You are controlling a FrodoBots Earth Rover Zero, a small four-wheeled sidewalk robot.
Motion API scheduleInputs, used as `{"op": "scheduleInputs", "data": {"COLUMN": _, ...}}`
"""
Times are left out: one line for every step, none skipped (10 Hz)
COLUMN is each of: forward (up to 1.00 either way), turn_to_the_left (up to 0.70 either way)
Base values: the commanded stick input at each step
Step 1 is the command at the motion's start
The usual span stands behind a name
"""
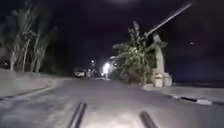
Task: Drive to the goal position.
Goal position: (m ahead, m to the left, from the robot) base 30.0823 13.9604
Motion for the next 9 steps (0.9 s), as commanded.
{"op": "scheduleInputs", "data": {"forward": 1.00, "turn_to_the_left": 0.02}}
{"op": "scheduleInputs", "data": {"forward": 1.00, "turn_to_the_left": 0.02}}
{"op": "scheduleInputs", "data": {"forward": 1.00, "turn_to_the_left": 0.02}}
{"op": "scheduleInputs", "data": {"forward": 1.00, "turn_to_the_left": 0.02}}
{"op": "scheduleInputs", "data": {"forward": 1.00, "turn_to_the_left": 0.02}}
{"op": "scheduleInputs", "data": {"forward": 1.00, "turn_to_the_left": 0.02}}
{"op": "scheduleInputs", "data": {"forward": 1.00, "turn_to_the_left": 0.02}}
{"op": "scheduleInputs", "data": {"forward": 1.00, "turn_to_the_left": 0.02}}
{"op": "scheduleInputs", "data": {"forward": 1.00, "turn_to_the_left": 0.02}}
